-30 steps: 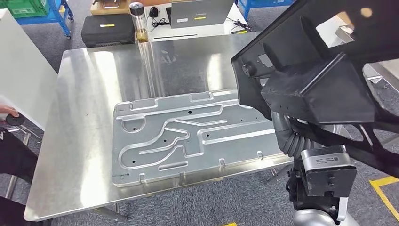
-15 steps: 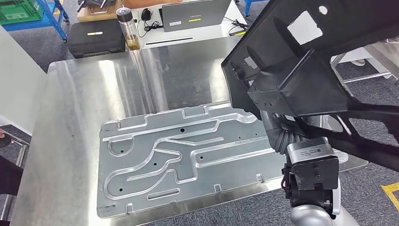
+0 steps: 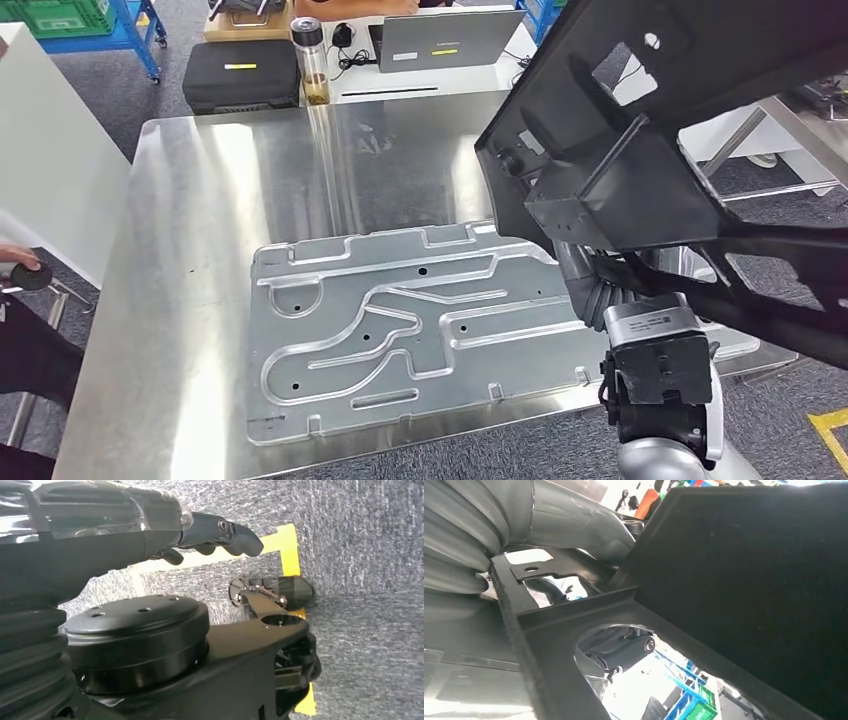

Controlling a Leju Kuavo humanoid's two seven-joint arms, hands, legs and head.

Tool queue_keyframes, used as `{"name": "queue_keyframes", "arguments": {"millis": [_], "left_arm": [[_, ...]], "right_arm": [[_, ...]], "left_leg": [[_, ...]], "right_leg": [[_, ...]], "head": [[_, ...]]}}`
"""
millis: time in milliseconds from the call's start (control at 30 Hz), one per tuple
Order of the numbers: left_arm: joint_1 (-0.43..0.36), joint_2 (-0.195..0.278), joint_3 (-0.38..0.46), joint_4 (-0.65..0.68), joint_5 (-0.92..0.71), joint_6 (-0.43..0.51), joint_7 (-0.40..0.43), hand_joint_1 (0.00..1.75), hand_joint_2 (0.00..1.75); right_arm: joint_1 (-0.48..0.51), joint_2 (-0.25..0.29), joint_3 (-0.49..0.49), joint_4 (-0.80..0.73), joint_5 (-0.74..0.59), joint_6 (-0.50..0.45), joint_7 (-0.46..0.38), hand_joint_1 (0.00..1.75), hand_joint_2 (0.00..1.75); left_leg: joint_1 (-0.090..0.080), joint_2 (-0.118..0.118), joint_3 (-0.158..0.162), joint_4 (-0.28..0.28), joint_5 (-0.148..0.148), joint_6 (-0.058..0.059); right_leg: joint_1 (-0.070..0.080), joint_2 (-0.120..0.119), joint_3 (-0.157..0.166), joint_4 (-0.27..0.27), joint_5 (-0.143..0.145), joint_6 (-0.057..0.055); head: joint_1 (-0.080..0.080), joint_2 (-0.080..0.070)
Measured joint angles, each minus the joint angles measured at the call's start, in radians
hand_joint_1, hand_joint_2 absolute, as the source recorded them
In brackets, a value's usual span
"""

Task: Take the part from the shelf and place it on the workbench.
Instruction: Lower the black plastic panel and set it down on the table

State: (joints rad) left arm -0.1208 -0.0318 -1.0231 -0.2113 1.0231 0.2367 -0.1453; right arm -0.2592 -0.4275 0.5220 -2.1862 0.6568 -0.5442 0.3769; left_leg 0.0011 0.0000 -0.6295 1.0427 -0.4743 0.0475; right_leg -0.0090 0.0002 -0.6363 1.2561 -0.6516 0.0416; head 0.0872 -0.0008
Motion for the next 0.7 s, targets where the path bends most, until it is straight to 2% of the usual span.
{"name": "queue_keyframes", "arguments": {"millis": [33, 100, 133, 167, 267, 300, 333, 400, 433, 467, 500, 533, 567, 600, 633, 667, 700], "left_arm": [[0.000, 0.000, 0.000, 0.000, 0.000, -0.001, 0.000, 0.00, 1.75], [-0.001, -0.002, 0.000, 0.000, 0.000, -0.002, 0.000, 0.00, 1.75], [-0.001, -0.004, 0.000, 0.000, 0.000, -0.002, 0.000, 0.00, 1.75], [-0.001, -0.005, 0.000, 0.000, 0.000, -0.003, 0.000, 0.00, 1.75], [-0.001, -0.006, 0.000, 0.000, 0.002, -0.004, 0.000, 0.00, 1.75], [-0.001, -0.006, 0.000, 0.000, 0.003, -0.005, 0.000, 0.00, 1.75], [-0.001, -0.006, 0.000, 0.000, 0.003, -0.005, -0.001, 0.00, 1.75], [-0.001, -0.005, 0.000, 0.000, 0.003, -0.005, -0.002, 0.00, 1.75], [-0.001, -0.005, 0.000, 0.000, 0.002, -0.004, -0.003, 0.00, 1.75], [-0.001, -0.005, 0.000, 0.000, 0.001, -0.004, -0.005, 0.00, 1.75], [-0.001, -0.004, 0.000, 0.000, -0.001, -0.003, -0.008, 0.00, 1.75], [-0.001, -0.004, 0.000, 0.000, -0.003, -0.003, -0.010, 0.00, 1.75], [-0.001, -0.004, 0.000, 0.000, -0.005, -0.003, -0.013, 0.00, 1.75], [-0.002, -0.004, 0.000, 0.000, -0.006, -0.003, -0.015, 0.00, 1.75], [-0.004, -0.004, 0.000, 0.000, -0.008, -0.003, -0.017, 0.00, 1.75], [-0.006, -0.004, 0.000, 0.000, -0.009, -0.004, -0.018, 0.00, 1.75], [-0.007, -0.004, 0.000, 0.000, -0.010, -0.004, -0.020, 0.00, 1.75]], "right_arm": [[0.000, 0.000, 0.001, 0.001, 0.000, 0.000, 0.000, 1.75, 1.75], [-0.004, 0.000, 0.002, 0.002, 0.000, 0.001, 0.000, 1.75, 1.75], [-0.006, 0.000, 0.002, 0.001, 0.000, 0.001, 0.000, 1.75, 1.75], [-0.007, 0.000, 0.002, 0.001, 0.000, 0.001, 0.000, 1.75, 1.75], [-0.010, 0.000, 0.003, 0.002, 0.001, 0.008, -0.001, 1.75, 1.75], [-0.011, 0.000, 0.004, 0.003, 0.001, 0.012, -0.001, 1.75, 1.75], [-0.013, 0.000, 0.005, 0.003, 0.001, 0.015, -0.001, 1.75, 1.75], [-0.015, 0.000, 0.008, 0.005, 0.002, 0.022, -0.002, 1.75, 1.75], [-0.016, 0.001, 0.010, 0.006, 0.002, 0.028, -0.002, 1.75, 1.75], [-0.017, 0.001, 0.012, 0.008, 0.001, 0.042, -0.001, 1.75, 1.75], [-0.020, 0.001, 0.016, 0.009, -0.004, 0.064, 0.002, 1.75, 1.75], [-0.028, 0.001, 0.020, 0.012, -0.013, 0.098, 0.009, 1.75, 1.75], [-0.040, 0.001, 0.026, 0.015, -0.028, 0.139, 0.019, 1.75, 1.75], [-0.055, 0.000, 0.034, 0.018, -0.049, 0.184, 0.032, 1.75, 1.75], [-0.071, 0.000, 0.042, 0.022, -0.070, 0.224, 0.044, 1.75, 1.75], [-0.087, -0.001, 0.050, 0.026, -0.087, 0.253, 0.054, 1.75, 1.75], [-0.101, -0.002, 0.058, 0.030, -0.100, 0.271, 0.060, 1.75, 1.75]], "left_leg": [[-0.003, 0.000, -0.006, 0.000, 0.006, 0.000], [-0.007, -0.002, -0.018, 0.000, 0.019, -0.002], [-0.008, -0.002, -0.021, -0.001, 0.027, -0.006], [-0.007, -0.002, -0.024, -0.003, 0.035, -0.011], [-0.002, 0.000, -0.028, -0.009, 0.051, -0.028], [-0.003, 0.000, -0.033, 0.000, 0.035, -0.034], [-0.003, 0.000, -0.042, 0.026, -0.001, -0.039], [0.001, -0.001, -0.068, 0.126, -0.101, -0.050], [0.003, -0.001, -0.078, 0.184, -0.135, -0.055], [0.006, -0.001, -0.080, 0.229, -0.142, -0.059], [0.009, 0.000, -0.072, 0.250, -0.124, -0.063], [0.012, 0.000, -0.050, 0.243, -0.091, -0.067], [0.015, 0.002, -0.012, 0.205, -0.060, -0.069], [0.017, 0.004, 0.037, 0.143, -0.051, -0.072], [0.018, 0.006, 0.086, 0.076, -0.060, -0.070], [0.018, 0.006, 0.122, 0.021, -0.080, -0.064], [0.017, 0.006, 0.141, -0.014, -0.099, -0.057]], "right_leg": [[0.001, 0.000, 0.031, -0.041, 0.022, -0.006], [0.008, 0.000, 0.120, -0.180, 0.066, -0.024], [0.012, 0.000, 0.152, -0.235, 0.081, -0.030], [0.016, -0.001, 0.170, -0.269, 0.087, -0.034], [0.021, -0.005, 0.164, -0.289, 0.112, -0.042], [0.019, -0.008, 0.158, -0.297, 0.126, -0.047], [0.016, -0.011, 0.149, -0.304, 0.140, -0.051], [0.013, -0.013, 0.124, -0.310, 0.164, -0.057], [0.012, -0.013, 0.110, -0.309, 0.173, -0.056], [0.012, -0.014, 0.095, -0.307, 0.182, -0.055], [0.011, -0.015, 0.080, -0.305, 0.191, -0.052], [0.009, -0.016, 0.064, -0.301, 0.200, -0.048], [0.007, -0.017, 0.049, -0.294, 0.207, -0.044], [0.006, -0.016, 0.036, -0.284, 0.212, -0.039], [0.007, -0.015, 0.026, -0.273, 0.215, -0.034], [0.008, -0.015, 0.018, -0.263, 0.217, -0.028], [0.008, -0.016, 0.013, -0.256, 0.220, -0.023]], "head": [[0.004, 0.000], [0.009, 0.000], [0.009, 0.000], [0.008, 0.000], [0.011, 0.000], [0.010, 0.000], [0.005, 0.000], [-0.011, 0.000], [-0.019, 0.000], [-0.023, 0.000], [-0.026, 0.000], [-0.028, 0.000], [-0.028, 0.000], [-0.030, 0.000], [-0.033, 0.000], [-0.035, 0.000], [-0.035, 0.000]]}}
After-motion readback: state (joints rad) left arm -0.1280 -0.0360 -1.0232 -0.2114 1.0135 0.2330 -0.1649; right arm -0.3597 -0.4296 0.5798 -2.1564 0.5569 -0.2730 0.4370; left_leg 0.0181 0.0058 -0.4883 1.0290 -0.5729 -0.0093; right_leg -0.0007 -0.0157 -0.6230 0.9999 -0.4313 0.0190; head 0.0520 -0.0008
